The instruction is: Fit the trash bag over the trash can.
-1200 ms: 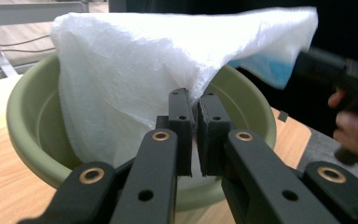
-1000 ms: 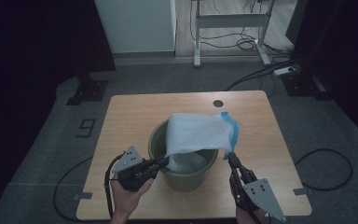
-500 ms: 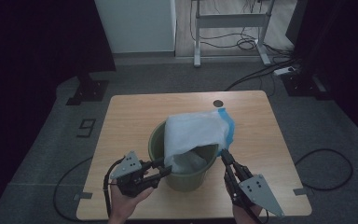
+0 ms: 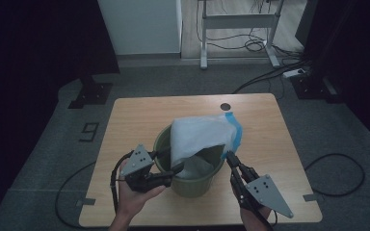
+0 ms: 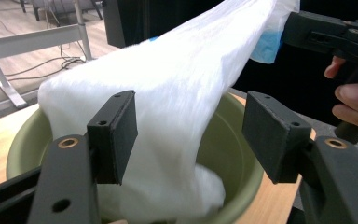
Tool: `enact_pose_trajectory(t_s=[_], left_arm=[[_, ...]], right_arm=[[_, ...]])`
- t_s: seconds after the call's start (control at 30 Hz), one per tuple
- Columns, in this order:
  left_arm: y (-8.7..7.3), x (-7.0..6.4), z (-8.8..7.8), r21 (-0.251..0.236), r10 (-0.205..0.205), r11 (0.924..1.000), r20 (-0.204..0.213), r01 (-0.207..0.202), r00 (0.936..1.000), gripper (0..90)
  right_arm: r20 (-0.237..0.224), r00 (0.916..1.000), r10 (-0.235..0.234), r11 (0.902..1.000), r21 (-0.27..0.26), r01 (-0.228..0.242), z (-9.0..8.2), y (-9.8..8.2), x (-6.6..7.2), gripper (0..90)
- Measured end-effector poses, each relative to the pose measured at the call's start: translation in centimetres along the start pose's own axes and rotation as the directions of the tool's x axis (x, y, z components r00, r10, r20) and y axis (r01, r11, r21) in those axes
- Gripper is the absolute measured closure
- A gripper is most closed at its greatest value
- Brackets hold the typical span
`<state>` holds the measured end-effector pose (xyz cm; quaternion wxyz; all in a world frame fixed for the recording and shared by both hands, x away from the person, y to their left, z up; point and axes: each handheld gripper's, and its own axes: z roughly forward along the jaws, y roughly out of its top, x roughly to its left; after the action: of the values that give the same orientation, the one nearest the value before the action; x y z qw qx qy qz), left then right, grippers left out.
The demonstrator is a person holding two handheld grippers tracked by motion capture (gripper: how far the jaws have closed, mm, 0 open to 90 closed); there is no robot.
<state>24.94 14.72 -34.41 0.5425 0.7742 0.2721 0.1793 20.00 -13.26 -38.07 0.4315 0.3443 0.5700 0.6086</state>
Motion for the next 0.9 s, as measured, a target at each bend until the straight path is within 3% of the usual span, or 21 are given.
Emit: enact_pose_trajectory(t_s=[0.1,0.2,0.3,0.4,0.57,0.6,0.67,0.7,0.73,0.83,0.9], left_arm=[[0.8,-0.3,0.4,0.002,0.034,0.9994,-0.018,-0.034,0.9993,39.5],[1.2,-0.6,0.6,0.005,0.057,0.9983,-0.032,-0.057,0.9978,56.4],[1.2,-0.6,0.7,0.006,0.046,0.9989,-0.026,-0.046,0.9986,75.6],[0.7,-0.2,0.4,-0.012,0.013,0.9998,-0.024,-0.013,0.9996,85.9],[-0.1,0.6,-0.4,-0.051,-0.029,0.9983,-0.03,0.027,0.9991,89.4],[-0.5,1.2,-1.0,-0.069,-0.062,0.9957,-0.021,0.061,0.9978,89.5],[-1.1,1.9,-1.6,-0.083,-0.096,0.9921,-0.023,0.094,0.9951,89.5],[-1.1,1.9,-1.6,-0.083,-0.096,0.9921,-0.023,0.094,0.9951,89.5],[-1.7,2.6,-2.2,-0.091,-0.128,0.9881,-0.027,0.125,0.9915,89.5],[-2.7,3.6,-3.0,-0.101,-0.173,0.9801,-0.018,0.171,0.9847,89.5],[-3.1,3.9,-3.2,-0.103,-0.183,0.9782,-0.019,0.181,0.9829,89.4]], right_arm=[[-0.02,0.9997,-0.011,0.9999,-0.007,0.011,0.1,0.5,0.4,89.0],[-0.04,0.999,-0.018,0.9998,-0.013,0.018,0.2,0.9,0.9,89.0],[-0.059,0.9979,-0.027,0.9995,-0.018,0.026,0.2,1.1,1.2,89.0],[-0.077,0.9966,-0.028,0.9995,-0.014,0.027,0.2,1.2,1.4,88.9],[-0.111,0.9937,-0.013,0.9999,-0.001,0.013,0.1,1.0,1.5,85.0],[-0.145,0.9895,0.005,1.0,0.006,-0.004,-0.3,0.8,1.6,73.8],[-0.153,0.9881,0.018,0.9998,0.006,-0.017,-0.7,0.5,1.8,63.6],[-0.153,0.9881,0.018,0.9998,0.006,-0.017,-0.7,0.5,1.8,63.6],[-0.159,0.987,0.028,0.9996,0.009,-0.027,-1.4,0.0,1.8,56.1],[-0.15,0.9878,0.041,0.999,0.021,-0.039,-2.1,-0.6,1.7,50.7],[-0.139,0.989,0.052,0.9984,0.03,-0.048,-2.4,-1.0,1.3,49.2]])
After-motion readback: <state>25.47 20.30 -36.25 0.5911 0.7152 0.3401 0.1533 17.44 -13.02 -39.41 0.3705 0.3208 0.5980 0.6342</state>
